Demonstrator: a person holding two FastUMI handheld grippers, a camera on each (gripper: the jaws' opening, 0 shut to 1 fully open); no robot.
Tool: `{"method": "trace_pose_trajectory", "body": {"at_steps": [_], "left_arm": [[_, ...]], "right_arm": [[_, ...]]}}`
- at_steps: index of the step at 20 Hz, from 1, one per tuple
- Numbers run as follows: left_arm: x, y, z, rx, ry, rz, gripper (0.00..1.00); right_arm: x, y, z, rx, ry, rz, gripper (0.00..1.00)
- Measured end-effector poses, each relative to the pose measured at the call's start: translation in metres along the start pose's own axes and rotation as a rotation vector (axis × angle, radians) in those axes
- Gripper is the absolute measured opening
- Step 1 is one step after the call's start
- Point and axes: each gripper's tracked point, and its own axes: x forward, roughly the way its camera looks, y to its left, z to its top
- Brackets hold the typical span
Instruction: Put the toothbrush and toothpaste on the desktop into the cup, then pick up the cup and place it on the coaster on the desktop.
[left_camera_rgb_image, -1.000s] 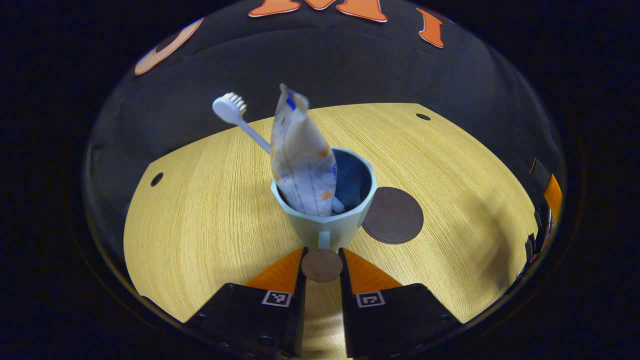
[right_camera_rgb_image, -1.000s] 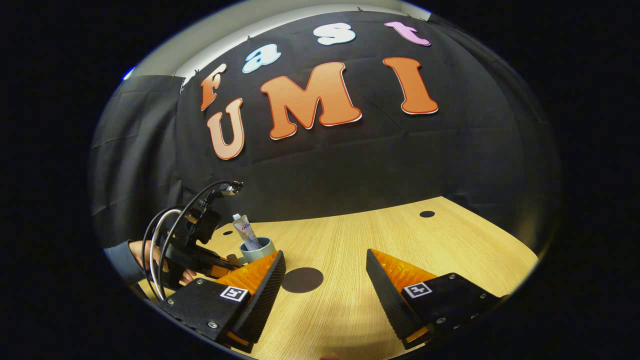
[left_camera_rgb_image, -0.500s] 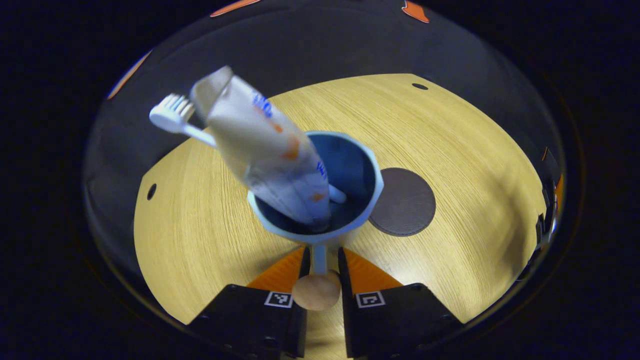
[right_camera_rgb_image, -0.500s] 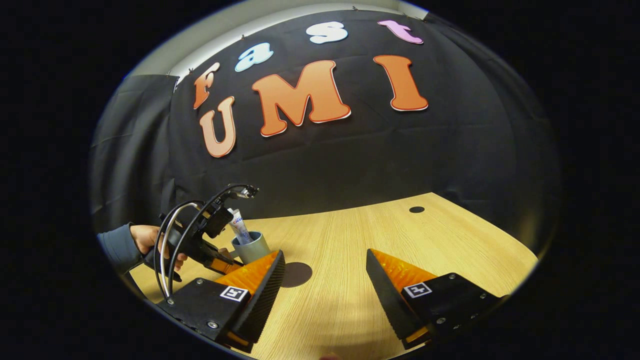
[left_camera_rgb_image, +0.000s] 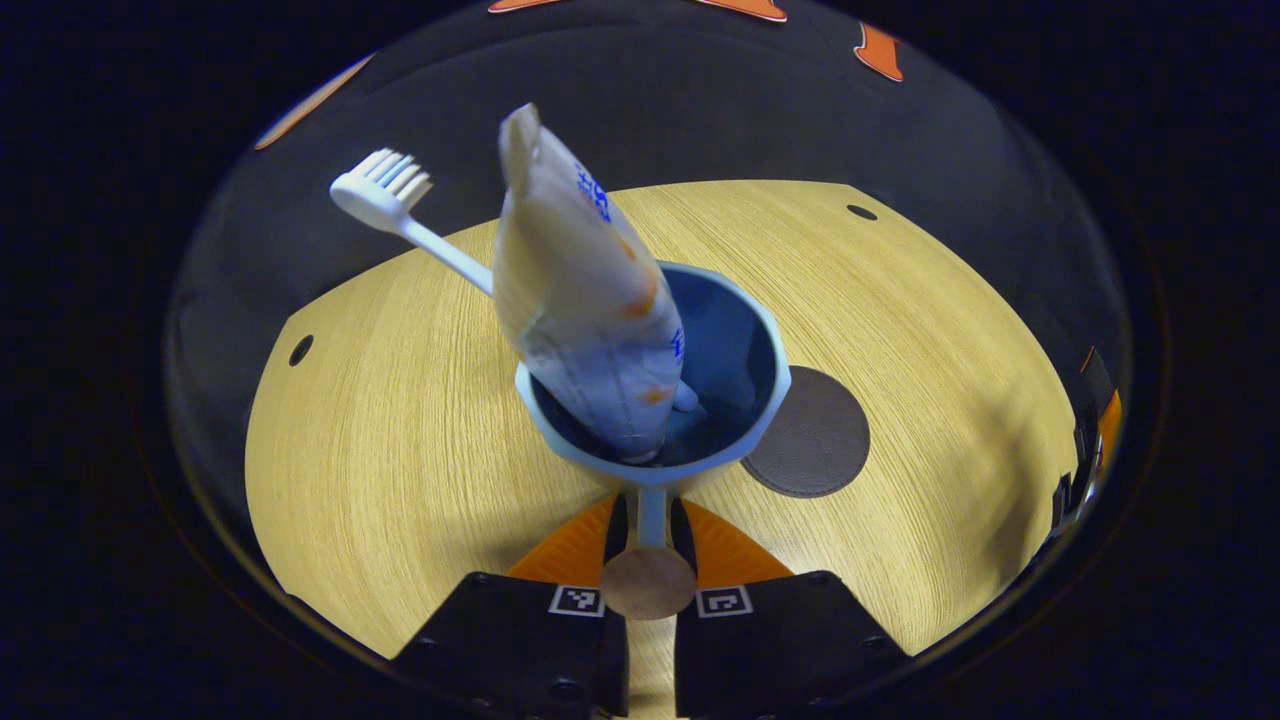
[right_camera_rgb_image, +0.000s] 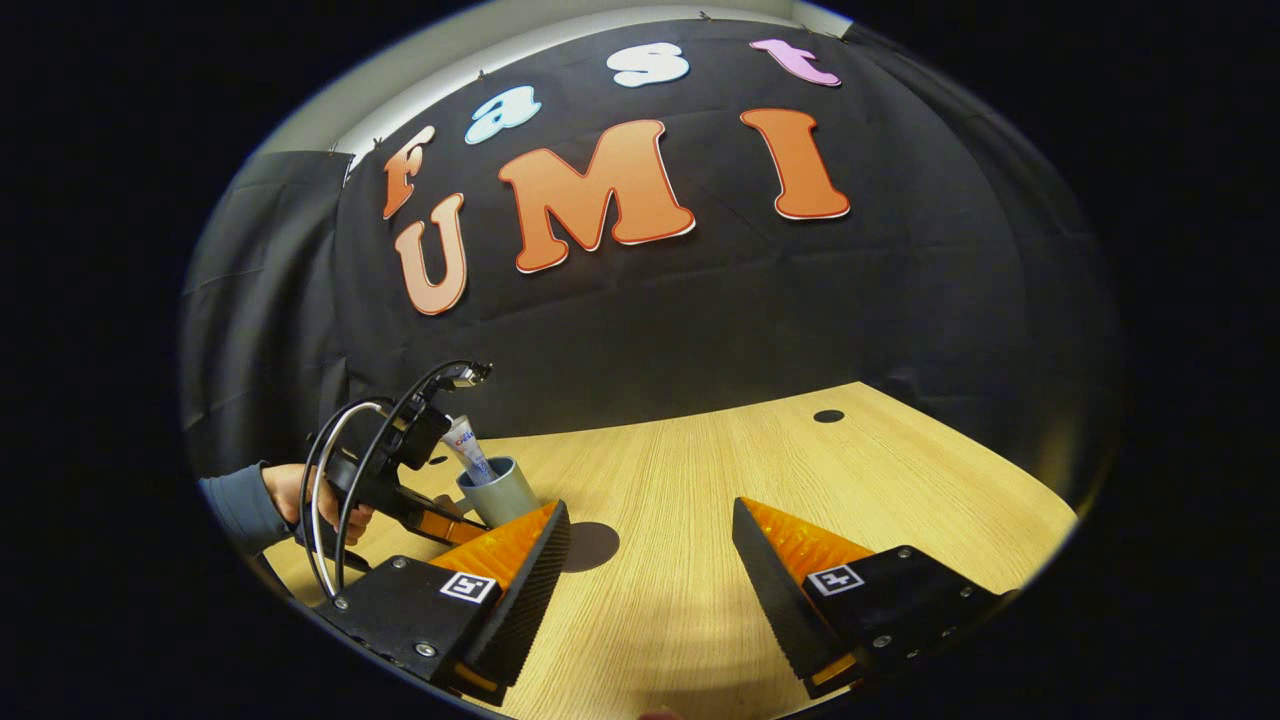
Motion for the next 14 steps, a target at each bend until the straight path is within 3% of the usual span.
{"method": "trace_pose_trajectory", "body": {"at_steps": [1, 14], "left_arm": [[-0.002, 0.002, 0.0, -0.002, -0.007, 0.002, 0.18], [0.007, -0.004, 0.007, 0.049, -0.049, -0.081, 0.18]], "right_arm": [[-0.001, 0.0, 0.0, 0.0, -0.001, 0.0, 0.98], [-0.023, -0.025, 0.006, -0.003, -0.022, -0.051, 0.97]]}}
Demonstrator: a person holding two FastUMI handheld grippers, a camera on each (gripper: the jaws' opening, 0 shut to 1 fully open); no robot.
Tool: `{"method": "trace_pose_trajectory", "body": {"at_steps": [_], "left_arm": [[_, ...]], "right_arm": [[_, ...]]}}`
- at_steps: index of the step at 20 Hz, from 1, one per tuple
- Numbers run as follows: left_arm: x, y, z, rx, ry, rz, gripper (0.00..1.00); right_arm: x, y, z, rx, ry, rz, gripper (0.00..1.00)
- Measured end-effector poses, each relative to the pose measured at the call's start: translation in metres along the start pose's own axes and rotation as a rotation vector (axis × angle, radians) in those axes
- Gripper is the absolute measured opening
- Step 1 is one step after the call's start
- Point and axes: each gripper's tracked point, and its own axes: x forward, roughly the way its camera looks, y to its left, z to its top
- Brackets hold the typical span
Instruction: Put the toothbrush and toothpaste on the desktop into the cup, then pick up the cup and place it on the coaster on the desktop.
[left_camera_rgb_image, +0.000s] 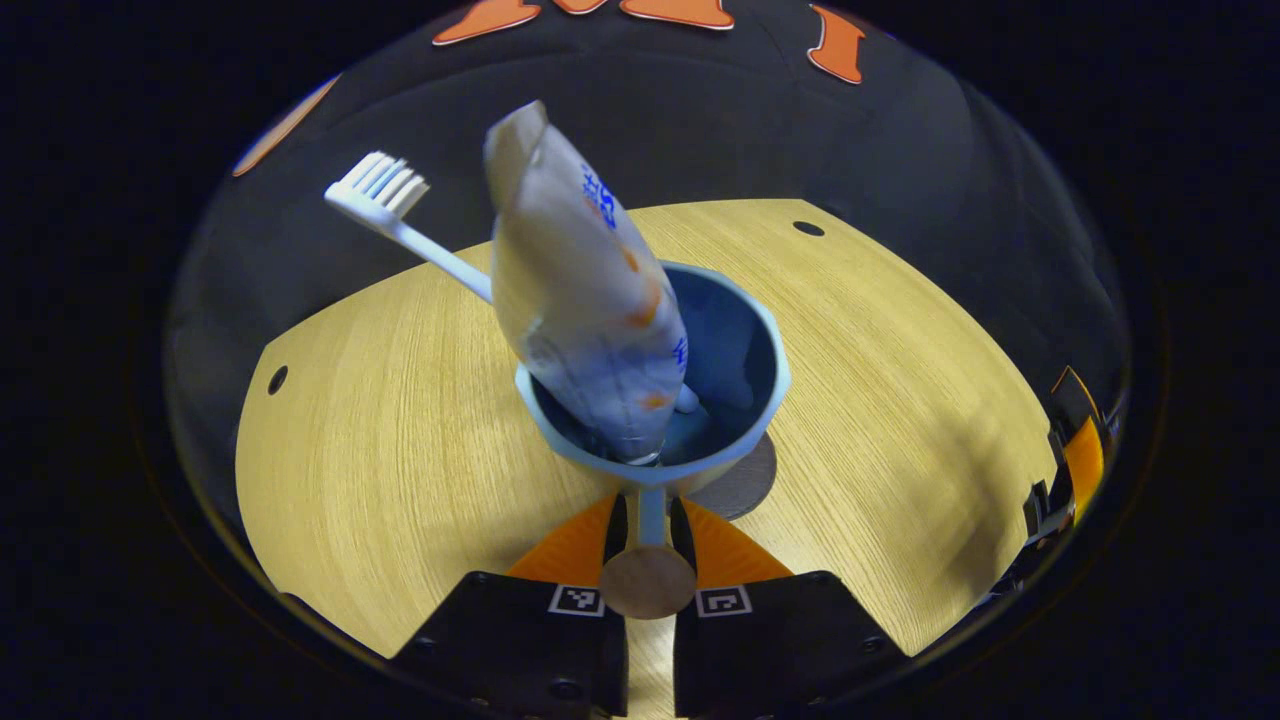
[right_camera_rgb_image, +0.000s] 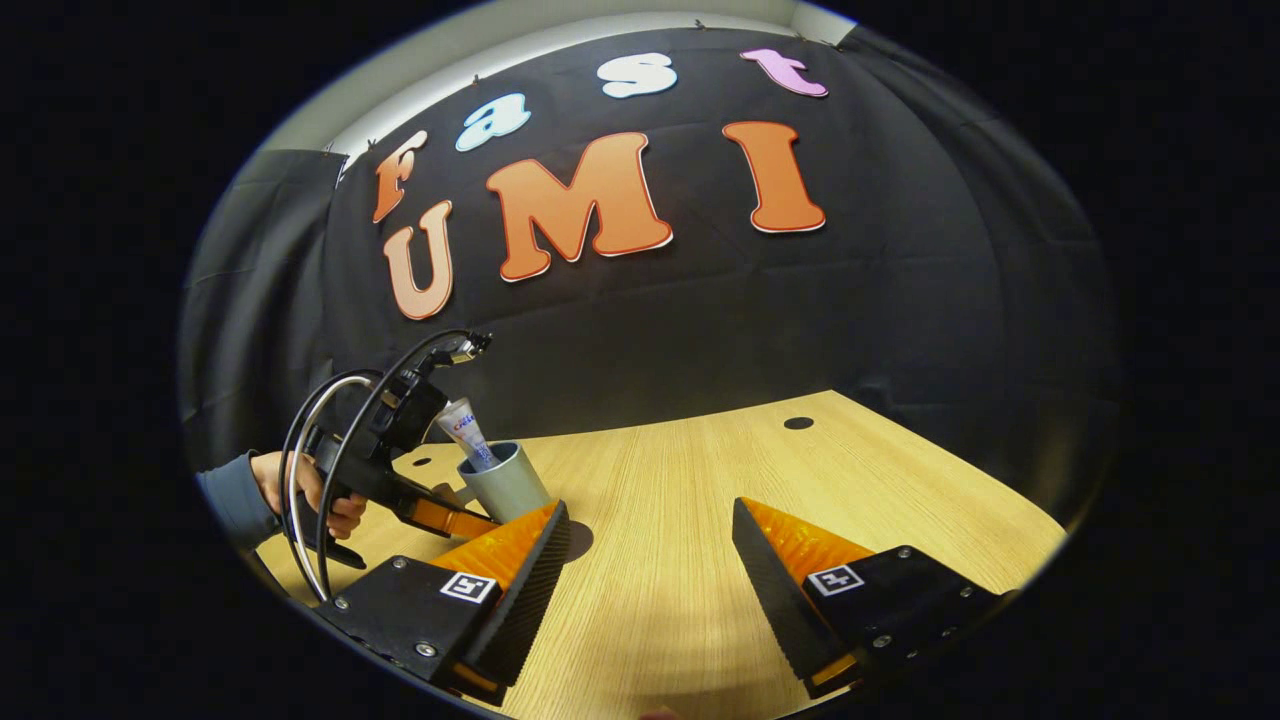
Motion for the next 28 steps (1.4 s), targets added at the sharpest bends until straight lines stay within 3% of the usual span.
{"method": "trace_pose_trajectory", "body": {"at_steps": [8, 10, 11, 12, 14, 16, 18, 19, 20, 24, 28], "left_arm": [[0.006, -0.003, -0.002, 0.003, 0.085, -0.048, 0.18], [0.001, -0.001, 0.002, 0.054, 0.071, -0.04, 0.21], [0.004, -0.003, 0.006, 0.066, 0.052, -0.038, 0.28], [0.003, -0.004, 0.008, 0.072, 0.042, -0.041, 0.28], [0.004, -0.009, 0.008, 0.064, 0.026, -0.064, 0.5], [0.0, -0.006, 0.007, 0.056, -0.012, -0.058, 0.56], [-0.008, 0.009, 0.008, 0.062, -0.084, -0.056, 0.71], [-0.008, 0.013, 0.011, 0.051, -0.125, -0.054, 0.8], [-0.007, 0.017, 0.013, 0.04, -0.158, -0.05, 0.99], [-0.027, 0.036, 0.026, 0.049, -0.313, 0.047, 1.0], [-0.049, 0.05, 0.033, -0.012, -0.439, 0.08, 1.0]], "right_arm": [[-0.005, -0.005, -0.009, 0.001, 0.014, -0.007, 0.97], [-0.007, -0.006, -0.01, -0.007, 0.018, -0.011, 0.97], [-0.008, -0.005, -0.01, -0.003, 0.019, -0.011, 0.97], [-0.008, -0.003, -0.006, 0.003, 0.013, -0.008, 0.98], [-0.009, 0.002, -0.002, 0.002, 0.002, -0.002, 0.97], [-0.009, 0.005, -0.001, -0.018, 0.002, -0.009, 0.97], [-0.009, 0.011, 0.006, -0.02, -0.011, -0.016, 0.97], [-0.009, 0.018, 0.012, -0.004, -0.028, -0.008, 0.98], [-0.01, 0.028, 0.016, 0.007, -0.045, 0.008, 0.97], [0.0, 0.059, 0.026, -0.05, -0.084, 0.014, 0.97], [0.006, 0.107, 0.038, -0.064, -0.13, 0.074, 0.97]]}}
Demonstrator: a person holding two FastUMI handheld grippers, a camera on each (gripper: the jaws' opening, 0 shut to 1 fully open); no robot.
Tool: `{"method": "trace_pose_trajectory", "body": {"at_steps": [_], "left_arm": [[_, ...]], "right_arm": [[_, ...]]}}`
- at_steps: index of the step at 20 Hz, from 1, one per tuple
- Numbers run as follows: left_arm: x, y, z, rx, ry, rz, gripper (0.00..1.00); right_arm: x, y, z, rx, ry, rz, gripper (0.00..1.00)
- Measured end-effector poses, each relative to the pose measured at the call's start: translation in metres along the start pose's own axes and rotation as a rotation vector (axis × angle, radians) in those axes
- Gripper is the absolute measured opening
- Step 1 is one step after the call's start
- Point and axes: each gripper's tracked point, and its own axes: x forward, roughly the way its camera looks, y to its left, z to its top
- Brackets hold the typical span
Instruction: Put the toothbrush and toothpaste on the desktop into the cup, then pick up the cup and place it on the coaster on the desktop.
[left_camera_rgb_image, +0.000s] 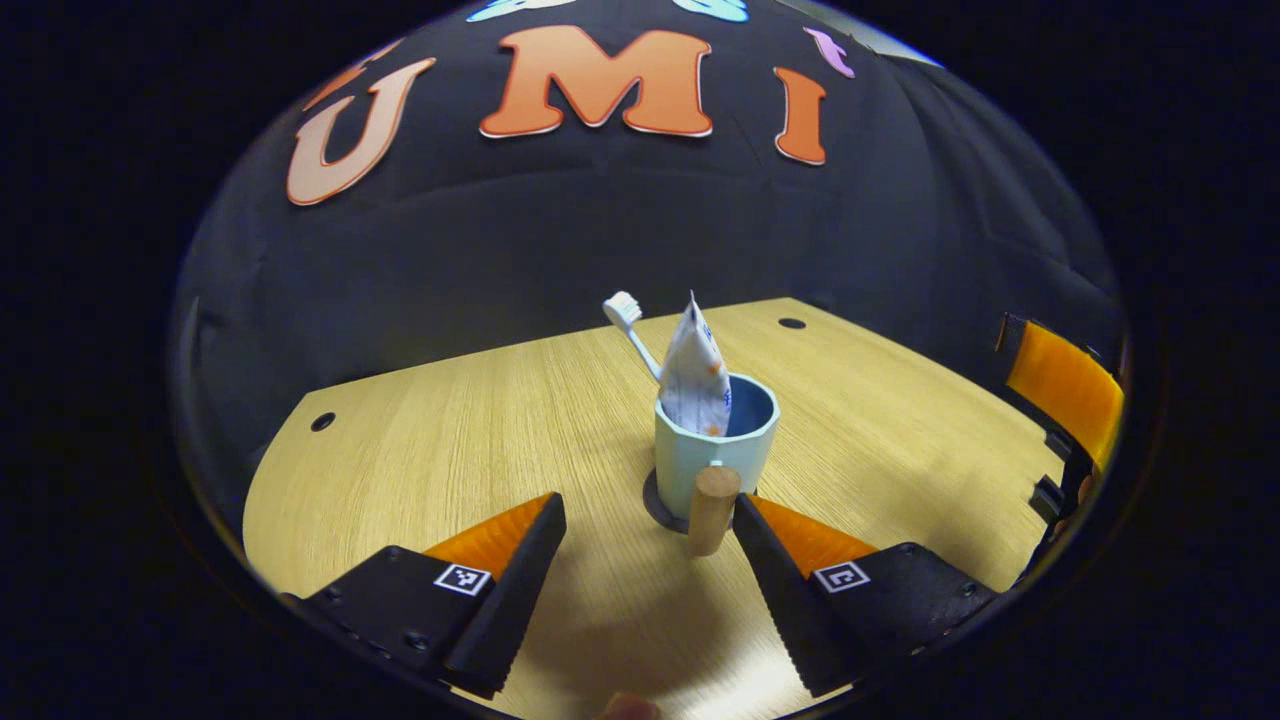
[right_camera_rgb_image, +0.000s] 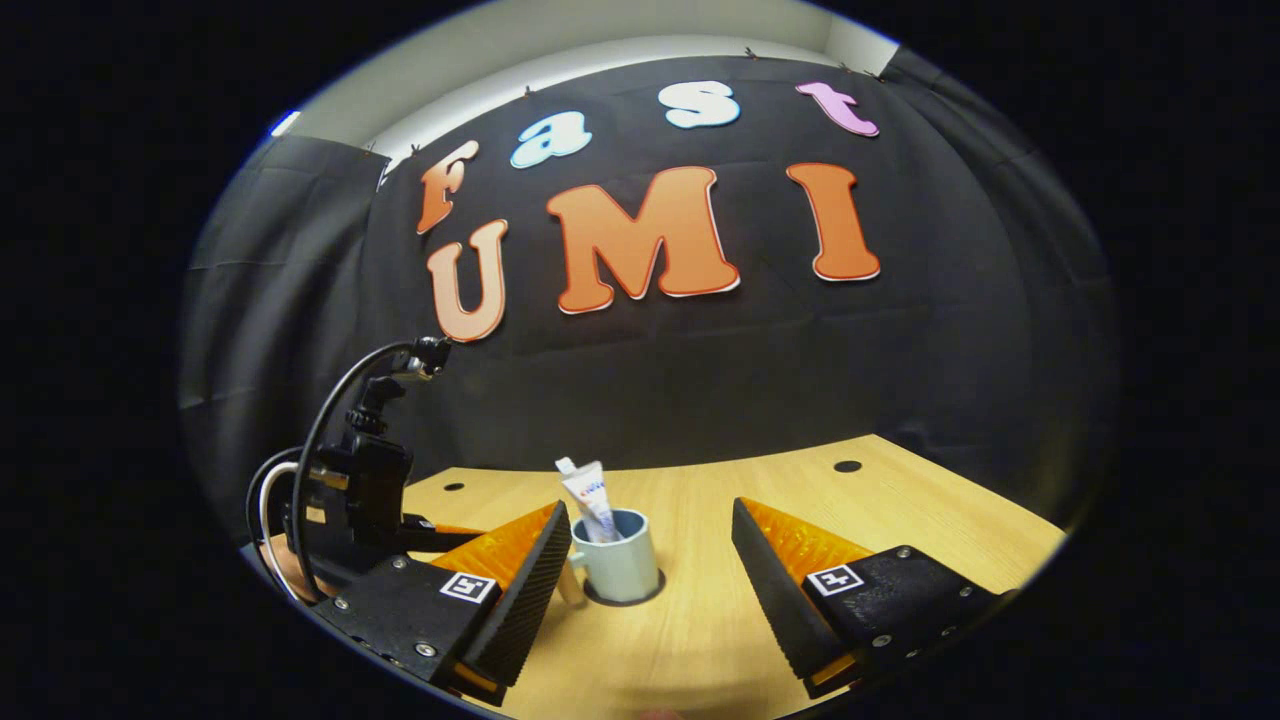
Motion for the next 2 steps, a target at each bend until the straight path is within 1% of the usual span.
{"method": "trace_pose_trajectory", "body": {"at_steps": [2], "left_arm": [[-0.009, 0.02, 0.009, -0.005, -0.067, 0.061, 1.0]], "right_arm": [[0.007, 0.016, 0.005, -0.024, -0.02, 0.008, 0.97]]}}
